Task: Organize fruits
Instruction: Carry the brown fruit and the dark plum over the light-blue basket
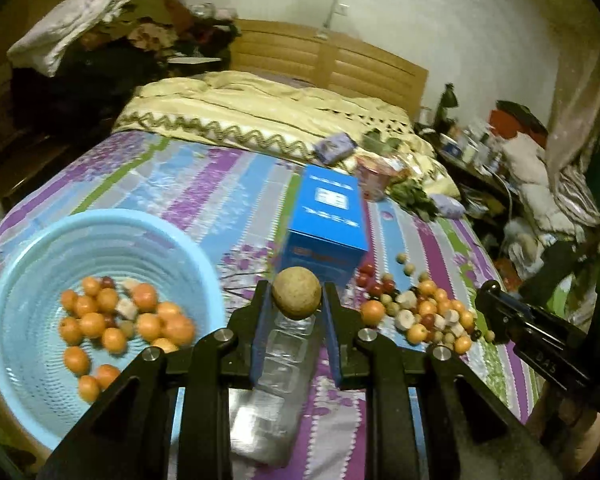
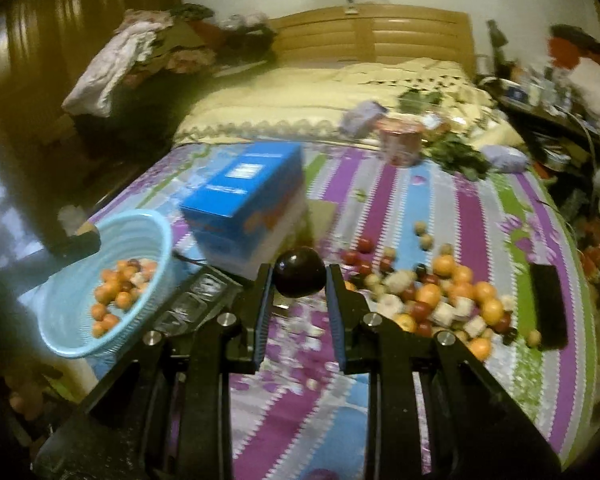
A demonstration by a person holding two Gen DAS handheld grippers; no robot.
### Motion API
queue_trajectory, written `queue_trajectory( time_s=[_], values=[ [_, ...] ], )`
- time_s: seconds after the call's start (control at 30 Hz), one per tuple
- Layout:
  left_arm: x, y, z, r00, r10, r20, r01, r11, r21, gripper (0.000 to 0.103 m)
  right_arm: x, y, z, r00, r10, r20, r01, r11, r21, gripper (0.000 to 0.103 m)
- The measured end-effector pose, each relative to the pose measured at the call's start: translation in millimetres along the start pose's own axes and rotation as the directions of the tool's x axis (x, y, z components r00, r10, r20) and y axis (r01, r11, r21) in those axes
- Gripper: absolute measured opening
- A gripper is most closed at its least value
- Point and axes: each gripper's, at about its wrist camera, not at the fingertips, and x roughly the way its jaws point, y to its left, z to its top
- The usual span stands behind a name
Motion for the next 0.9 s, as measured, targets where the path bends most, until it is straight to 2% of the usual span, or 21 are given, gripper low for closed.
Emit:
queue_trajectory(
  time_s=[0.43,0.7,0.9],
  values=[
    [-38.5,88.1,11.7,0.995,0.099,0.029,-0.095,0.99,-0.107,0.025,29.2,87.2,33.0,0.983,0.173,-0.068,-0.178,0.98,-0.085,0.026],
    [-44.7,150.5,4.6,0.987,0.156,-0.033,-0.159,0.968,-0.194,0.025,58.1,143.2,40.1,0.963,0.221,-0.152,-0.243,0.958,-0.149,0.026],
    [-39.9,183.7,-1.8,0.977,0.19,-0.093,-0.206,0.955,-0.211,0.025,85.6,177.9,39.4,0.943,0.229,-0.241,-0.275,0.945,-0.178,0.026]
  ],
)
